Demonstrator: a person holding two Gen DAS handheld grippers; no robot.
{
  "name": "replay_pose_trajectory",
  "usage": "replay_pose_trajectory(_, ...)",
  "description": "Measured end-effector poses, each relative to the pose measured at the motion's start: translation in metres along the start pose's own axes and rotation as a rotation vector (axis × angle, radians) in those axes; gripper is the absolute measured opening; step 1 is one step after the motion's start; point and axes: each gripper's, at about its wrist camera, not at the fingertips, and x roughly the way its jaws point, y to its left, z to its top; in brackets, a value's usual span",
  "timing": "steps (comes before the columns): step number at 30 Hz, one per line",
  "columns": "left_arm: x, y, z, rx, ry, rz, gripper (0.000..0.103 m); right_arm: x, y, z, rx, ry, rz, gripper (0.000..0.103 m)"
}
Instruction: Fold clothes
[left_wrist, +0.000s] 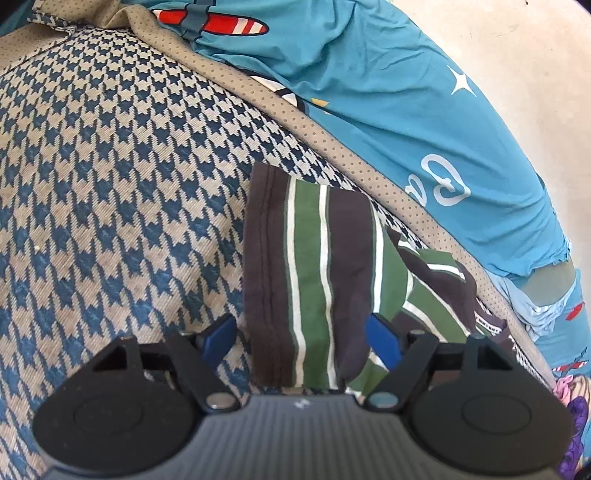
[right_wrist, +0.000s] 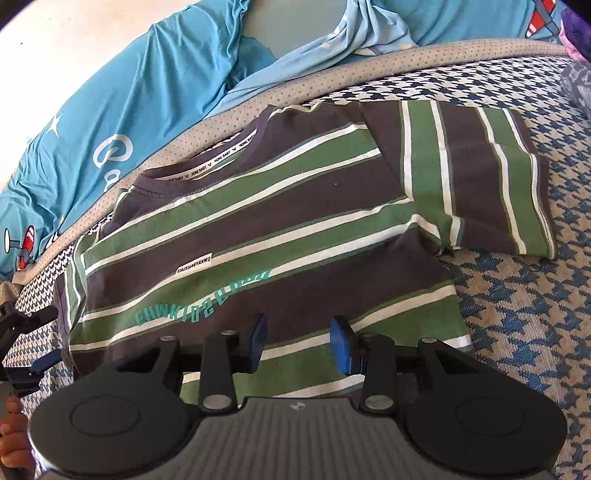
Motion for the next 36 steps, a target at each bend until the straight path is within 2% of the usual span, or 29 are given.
replay_pose_trajectory(2,0.002,0.002,0.0,-0.013,0.002,-0.015,0.079,0.001,0.001,0.0,-0.003,0.0,0.001,0.038)
replay_pose_trajectory(7,0.011,0.004,0.001,-0.061,0.01,-0.089,0.08,0.002,0.004,0.001,-0.011,-0.002,0.001,0.043)
replay_pose_trajectory(10,0.012,0.003,0.0,-0.065,0.0,-0.103,0.08,0.002,0.005,0.0,-0.021,-0.003,0.0,0.044)
replay_pose_trajectory(13,0.012,0.007,-0.001,-0.112,-0.013,-0.145,0.08,0.001,0.003,0.001,-0.014,-0.003,0.007,0.044)
replay_pose_trajectory(15,0.011,0.012,-0.001,-0.15,-0.011,-0.183,0.075,0.001,0.003,0.001,-0.017,-0.002,0.007,0.044)
replay_pose_trajectory(18,0.014,0.015,-0.003,-0.179,0.008,-0.204,0.058,0.002,0.004,0.001,-0.023,-0.002,0.005,0.044)
replay_pose_trajectory(20,0.014,0.013,-0.004,-0.168,-0.003,-0.172,0.043,0.002,0.004,0.0,-0.024,-0.002,0.004,0.045)
replay_pose_trajectory(21,0.013,0.012,-0.005,-0.161,-0.01,-0.154,0.041,0.002,0.004,0.0,-0.024,-0.002,0.005,0.045)
replay_pose_trajectory(26,0.011,0.011,-0.007,-0.142,-0.034,-0.086,0.018,0.003,0.004,-0.001,-0.028,-0.003,0.009,0.047)
replay_pose_trajectory(31,0.01,0.004,-0.008,-0.094,-0.067,-0.024,0.01,0.005,0.005,-0.001,-0.034,-0.004,0.006,0.048)
replay_pose_trajectory(33,0.004,-0.001,-0.007,-0.05,-0.104,0.033,0.01,0.005,0.005,-0.001,-0.034,-0.004,0.007,0.048)
replay_pose_trajectory(36,-0.008,-0.014,-0.004,0.081,-0.19,0.158,0.009,0.005,0.004,-0.001,-0.028,-0.005,0.01,0.049)
